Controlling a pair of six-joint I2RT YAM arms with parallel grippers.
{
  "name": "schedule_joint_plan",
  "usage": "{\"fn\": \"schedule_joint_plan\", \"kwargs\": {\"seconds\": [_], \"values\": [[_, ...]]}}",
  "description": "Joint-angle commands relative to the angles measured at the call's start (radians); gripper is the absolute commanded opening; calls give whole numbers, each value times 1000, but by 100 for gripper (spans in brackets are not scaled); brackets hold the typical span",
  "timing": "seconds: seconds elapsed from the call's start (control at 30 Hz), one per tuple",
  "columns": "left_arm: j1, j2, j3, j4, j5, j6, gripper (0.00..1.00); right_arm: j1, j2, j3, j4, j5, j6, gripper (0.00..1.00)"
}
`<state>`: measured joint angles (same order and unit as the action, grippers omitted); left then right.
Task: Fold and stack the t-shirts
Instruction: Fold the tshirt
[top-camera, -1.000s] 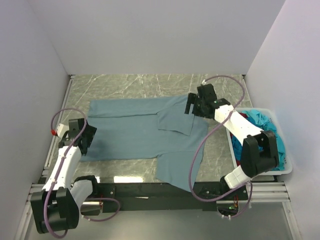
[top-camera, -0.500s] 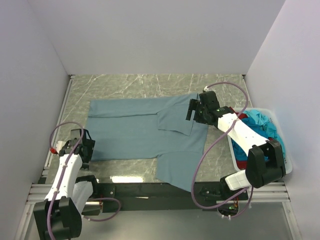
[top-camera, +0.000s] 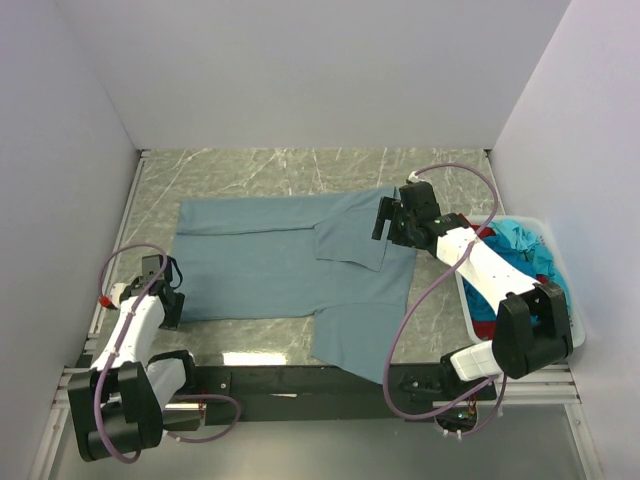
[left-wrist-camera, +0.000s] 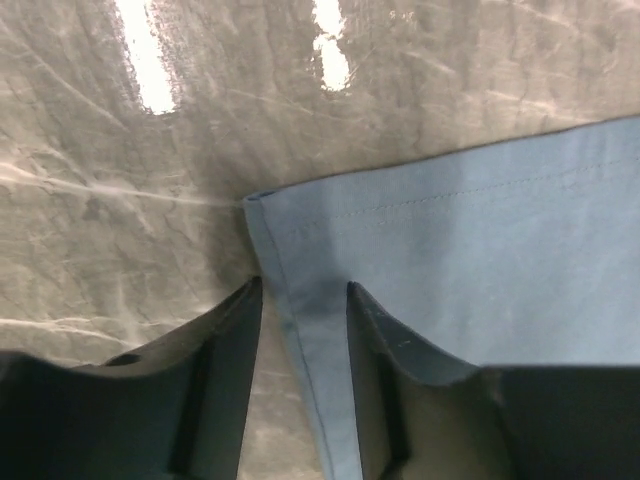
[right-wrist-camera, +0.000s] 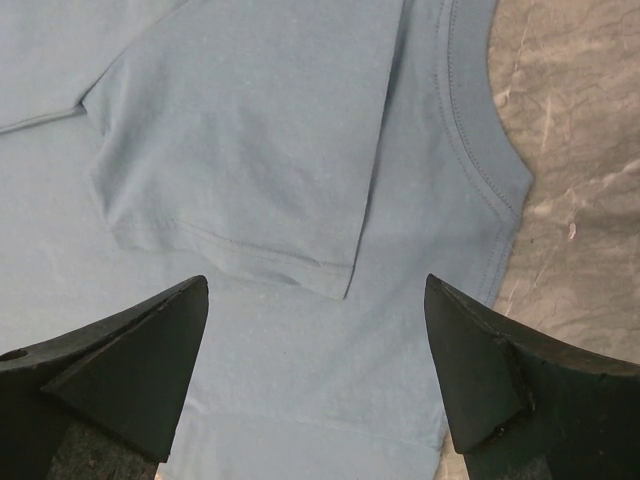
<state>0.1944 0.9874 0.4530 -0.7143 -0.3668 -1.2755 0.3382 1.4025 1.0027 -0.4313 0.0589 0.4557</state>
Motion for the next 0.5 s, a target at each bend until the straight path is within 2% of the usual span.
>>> {"fn": "schedule_joint_plan", "kwargs": {"seconds": [0.0,0.07,0.13,0.17,0.3,0.4,0.47], "values": [[11,14,26,29,-27,11,39,4,-25,-7,13,9,0,95],[16,14,20,47,-21,22,28,5,-23,-9,9,2,0,95],[19,16,16,56,-20,28,7,5,-23,-7,5,1,0,95],[20,16,16,59,-17,34,1,5,-26,-10,2,2,-2,94],[20,19,19,62,-11,68,1,24,-46,-21,-33,38,-2,94],[22,-25,19,64,-17,91,1,99,-60,-29,-76,90,-28,94],[22,-53,12,65,-23,97,1,200,-68,-32,-105,151,-37,94]]}}
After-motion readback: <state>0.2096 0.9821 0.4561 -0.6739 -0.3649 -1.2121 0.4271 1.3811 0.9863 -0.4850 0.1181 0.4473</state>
